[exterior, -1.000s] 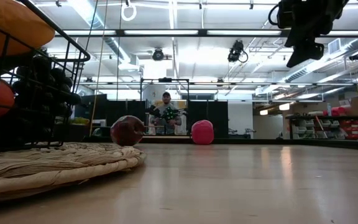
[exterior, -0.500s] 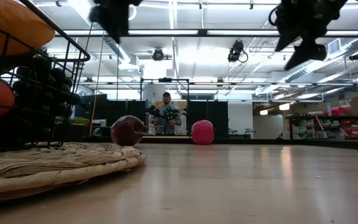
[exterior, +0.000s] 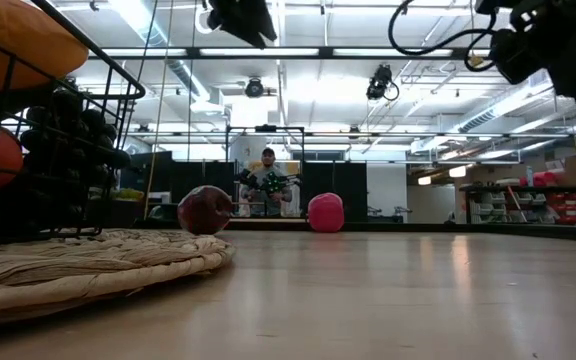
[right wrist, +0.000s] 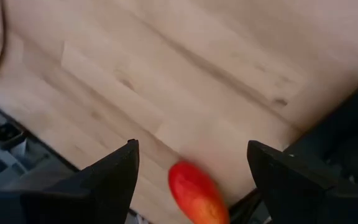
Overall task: Build produce basket
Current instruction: Put the red mango into the black wire basket
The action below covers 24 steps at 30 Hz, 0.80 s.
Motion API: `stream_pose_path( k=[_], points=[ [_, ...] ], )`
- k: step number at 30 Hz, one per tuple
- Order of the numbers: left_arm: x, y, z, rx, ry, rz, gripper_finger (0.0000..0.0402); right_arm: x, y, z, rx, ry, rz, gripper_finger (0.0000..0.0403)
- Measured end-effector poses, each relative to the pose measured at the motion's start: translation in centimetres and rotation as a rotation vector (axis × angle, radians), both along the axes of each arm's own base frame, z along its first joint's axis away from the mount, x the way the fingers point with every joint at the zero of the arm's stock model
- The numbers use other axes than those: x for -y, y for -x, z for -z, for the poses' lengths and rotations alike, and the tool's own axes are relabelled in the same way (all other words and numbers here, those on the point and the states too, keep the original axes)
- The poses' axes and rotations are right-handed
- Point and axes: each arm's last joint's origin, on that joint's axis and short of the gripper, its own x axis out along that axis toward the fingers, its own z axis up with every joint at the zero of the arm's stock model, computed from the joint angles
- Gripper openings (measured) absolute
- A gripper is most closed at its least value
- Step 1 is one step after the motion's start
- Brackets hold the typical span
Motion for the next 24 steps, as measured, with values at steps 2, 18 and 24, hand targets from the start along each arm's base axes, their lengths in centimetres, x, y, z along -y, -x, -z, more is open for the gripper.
stream_pose_path(
  k=[2,18,24],
  points=[
    [-0.6,-0.3,0.1,0.022,0.027,0.003,0.0231,-0.3,0.0,0.0,-0.005,-0.013,-0.009,0.0301],
    [-1.1,-4.9,5.3,-0.013,0.469,0.293,0.0231,-3.7,0.2,0.2,-0.077,0.013,-0.109,0.0301],
    [0.5,-5.6,5.2,0.011,0.481,0.327,0.0231,-6.0,0.8,0.2,-0.105,-0.055,-0.272,0.0302]
  ],
)
